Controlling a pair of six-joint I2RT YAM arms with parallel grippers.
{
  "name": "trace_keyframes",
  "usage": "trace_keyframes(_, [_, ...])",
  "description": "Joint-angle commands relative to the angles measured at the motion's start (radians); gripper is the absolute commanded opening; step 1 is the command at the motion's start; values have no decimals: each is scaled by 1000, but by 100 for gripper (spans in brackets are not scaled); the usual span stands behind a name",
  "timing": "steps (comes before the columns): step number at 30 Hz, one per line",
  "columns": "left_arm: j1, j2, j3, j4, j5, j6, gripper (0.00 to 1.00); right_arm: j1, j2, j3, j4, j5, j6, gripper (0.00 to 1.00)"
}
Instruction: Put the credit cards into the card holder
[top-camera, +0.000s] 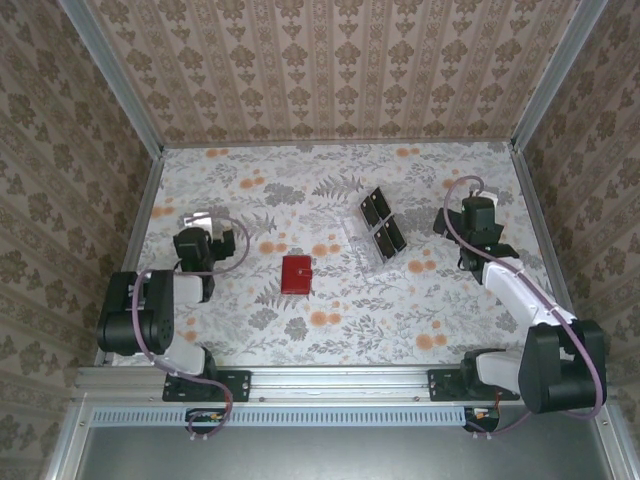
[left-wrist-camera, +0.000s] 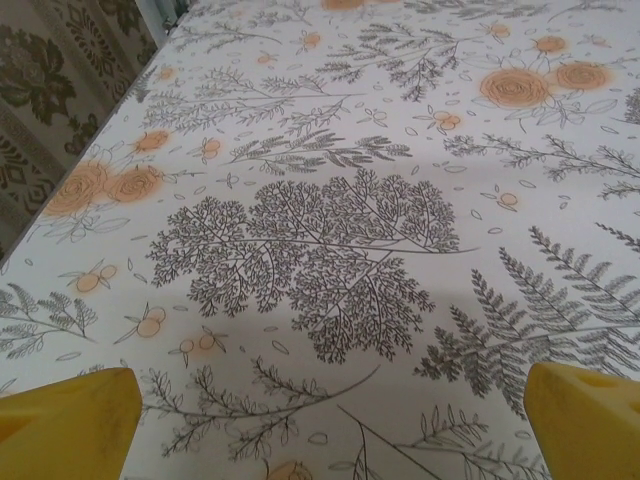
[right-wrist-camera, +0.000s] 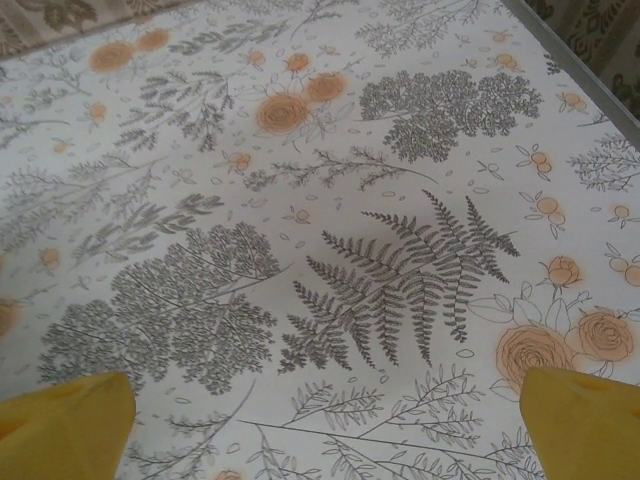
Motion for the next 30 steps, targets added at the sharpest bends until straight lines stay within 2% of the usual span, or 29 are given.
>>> trace_keyframes(1, [9, 7, 2, 117, 68, 47, 100, -10, 23, -71, 186, 54, -79, 100])
trace_keyframes(8, [8, 6, 7, 104, 71, 46, 100, -15, 110, -177, 445, 46, -130, 100])
trace_keyframes(12, [8, 4, 6, 104, 70, 46, 100, -15, 149, -180, 542, -18, -170, 100])
trace_keyframes(17, [8, 6, 6, 103, 71, 46, 100, -16, 242, -237, 779, -67, -201, 100])
trace_keyframes(22, [9, 6, 8, 101, 71, 45, 100, -14, 283, -257, 841, -143, -230, 100])
trace_keyframes(24, [8, 5, 8, 101, 71, 46, 100, -13, 319, -289, 948, -162, -243, 100])
trace_keyframes(27, [8, 5, 8, 100, 70, 46, 100, -14, 316, -262, 888, -221, -265, 100])
trace_keyframes(30, [8, 7, 11, 99, 70, 45, 100, -15, 316, -249, 862, -225, -264, 100])
